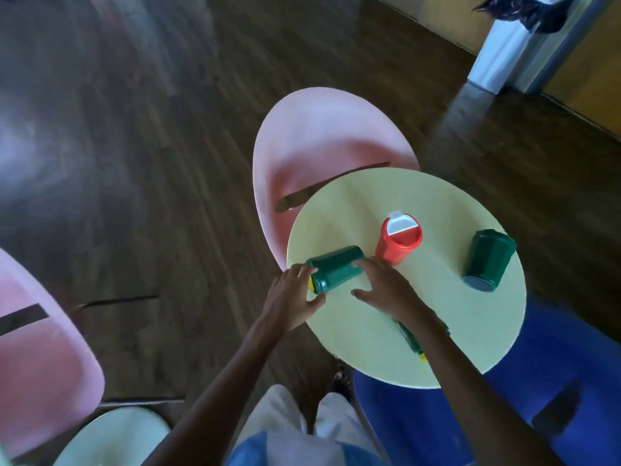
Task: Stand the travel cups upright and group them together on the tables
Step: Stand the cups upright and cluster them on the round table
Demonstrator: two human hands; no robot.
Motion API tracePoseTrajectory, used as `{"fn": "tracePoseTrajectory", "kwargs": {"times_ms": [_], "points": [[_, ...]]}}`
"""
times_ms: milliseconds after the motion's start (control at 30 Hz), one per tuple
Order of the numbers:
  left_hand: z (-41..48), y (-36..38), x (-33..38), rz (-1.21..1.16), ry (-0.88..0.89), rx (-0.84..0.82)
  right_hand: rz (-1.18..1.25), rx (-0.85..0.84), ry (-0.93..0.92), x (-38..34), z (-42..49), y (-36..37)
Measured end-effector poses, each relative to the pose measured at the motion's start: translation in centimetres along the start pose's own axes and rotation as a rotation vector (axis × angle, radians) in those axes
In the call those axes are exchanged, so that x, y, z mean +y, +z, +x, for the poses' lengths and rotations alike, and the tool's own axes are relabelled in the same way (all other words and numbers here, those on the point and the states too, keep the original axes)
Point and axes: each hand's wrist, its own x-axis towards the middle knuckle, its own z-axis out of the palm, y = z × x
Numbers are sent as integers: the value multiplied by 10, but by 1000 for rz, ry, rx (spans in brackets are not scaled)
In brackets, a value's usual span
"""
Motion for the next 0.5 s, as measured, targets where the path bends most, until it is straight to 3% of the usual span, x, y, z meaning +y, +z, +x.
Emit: {"fn": "tracePoseTrajectory", "kwargs": {"times_ms": [233, 500], "points": [[56, 24, -23, -62, -60, -220, -131, -169, -33, 17, 72, 4], [86, 28, -48, -188, -46, -334, -216, -329, -25, 31, 114, 19]]}}
